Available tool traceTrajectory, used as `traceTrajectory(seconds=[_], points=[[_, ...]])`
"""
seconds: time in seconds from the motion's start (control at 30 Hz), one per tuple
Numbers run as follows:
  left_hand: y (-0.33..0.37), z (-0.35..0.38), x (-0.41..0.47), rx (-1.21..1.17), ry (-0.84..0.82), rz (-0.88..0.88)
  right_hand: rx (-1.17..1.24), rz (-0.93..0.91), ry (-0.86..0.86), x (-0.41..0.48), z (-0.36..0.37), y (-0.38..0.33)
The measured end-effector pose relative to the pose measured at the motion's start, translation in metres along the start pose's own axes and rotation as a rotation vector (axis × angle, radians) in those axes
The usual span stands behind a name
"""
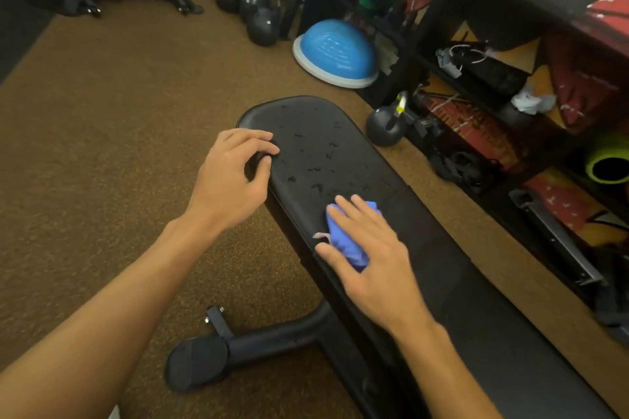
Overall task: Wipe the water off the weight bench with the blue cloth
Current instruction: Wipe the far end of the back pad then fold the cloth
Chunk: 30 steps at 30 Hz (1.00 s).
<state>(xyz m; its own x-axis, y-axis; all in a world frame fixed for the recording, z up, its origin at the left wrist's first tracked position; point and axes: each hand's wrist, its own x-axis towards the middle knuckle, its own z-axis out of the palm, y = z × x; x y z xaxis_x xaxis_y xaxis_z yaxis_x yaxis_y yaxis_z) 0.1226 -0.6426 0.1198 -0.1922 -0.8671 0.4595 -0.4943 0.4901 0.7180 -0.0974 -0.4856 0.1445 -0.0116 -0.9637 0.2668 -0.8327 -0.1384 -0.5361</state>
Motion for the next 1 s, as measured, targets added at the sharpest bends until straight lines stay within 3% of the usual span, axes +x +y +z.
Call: traceTrajectory(seconds=[0.07,0.27,0.47,0.67,0.9,1.0], points=[[0.002,0.002,-0.001,0.021,-0.003,0.018,0.024,-0.020,0.013,0.000,0.001,0.004],[0.001,0.004,-0.004,0.042,-0.036,0.017,-0.088,0.309,0.056,0.027,-0.012,0.025],[0.003,0.009,-0.004,0.048,-0.012,0.003,-0.063,0.086,0.031,-0.003,0.009,0.002],[0.009,0.011,-0.006,0.085,-0.022,0.012,-0.109,0.340,0.116,0.037,-0.009,0.035],[0.009,0.012,-0.006,0.092,-0.018,0.025,-0.155,0.191,0.029,0.006,0.007,0.006],[0.013,0.013,-0.006,0.081,-0.020,-0.004,-0.172,0.284,0.085,0.037,-0.007,0.037]])
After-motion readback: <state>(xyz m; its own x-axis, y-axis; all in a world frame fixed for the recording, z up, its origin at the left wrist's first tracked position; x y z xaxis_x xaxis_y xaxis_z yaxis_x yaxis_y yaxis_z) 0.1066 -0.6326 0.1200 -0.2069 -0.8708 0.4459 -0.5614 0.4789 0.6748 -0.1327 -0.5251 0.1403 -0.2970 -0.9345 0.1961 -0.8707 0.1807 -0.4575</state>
